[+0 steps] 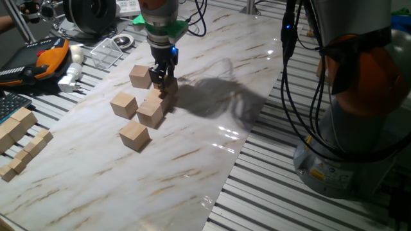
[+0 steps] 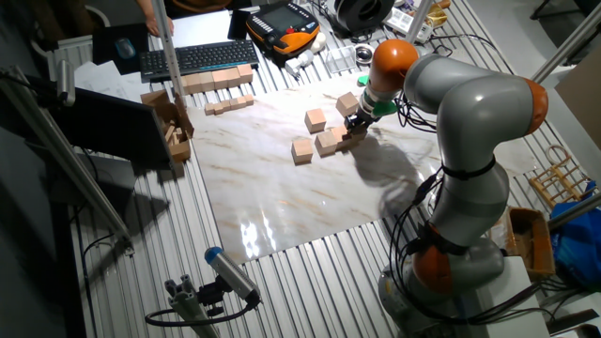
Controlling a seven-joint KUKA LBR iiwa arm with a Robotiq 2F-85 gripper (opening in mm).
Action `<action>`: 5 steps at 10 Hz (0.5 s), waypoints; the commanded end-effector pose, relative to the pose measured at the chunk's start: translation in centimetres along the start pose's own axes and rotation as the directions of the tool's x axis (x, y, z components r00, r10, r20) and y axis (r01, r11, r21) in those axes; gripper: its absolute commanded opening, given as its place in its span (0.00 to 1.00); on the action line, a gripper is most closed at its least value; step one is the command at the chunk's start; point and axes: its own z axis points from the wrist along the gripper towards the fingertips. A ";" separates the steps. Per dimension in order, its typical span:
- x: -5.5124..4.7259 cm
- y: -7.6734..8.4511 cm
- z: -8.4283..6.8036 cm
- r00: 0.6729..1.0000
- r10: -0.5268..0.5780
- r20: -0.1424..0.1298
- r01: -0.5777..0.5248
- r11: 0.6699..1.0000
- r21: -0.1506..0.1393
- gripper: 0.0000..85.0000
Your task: Stack the blocks into a pyramid shape
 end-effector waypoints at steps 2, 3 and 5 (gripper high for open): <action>0.0 0.1 0.0 1.000 0.002 -0.003 -0.002 1.000 0.017 0.00; 0.0 0.1 0.0 1.000 0.008 -0.003 -0.008 1.000 0.020 0.00; 0.0 0.1 0.4 1.000 0.015 0.012 -0.015 1.000 0.019 0.00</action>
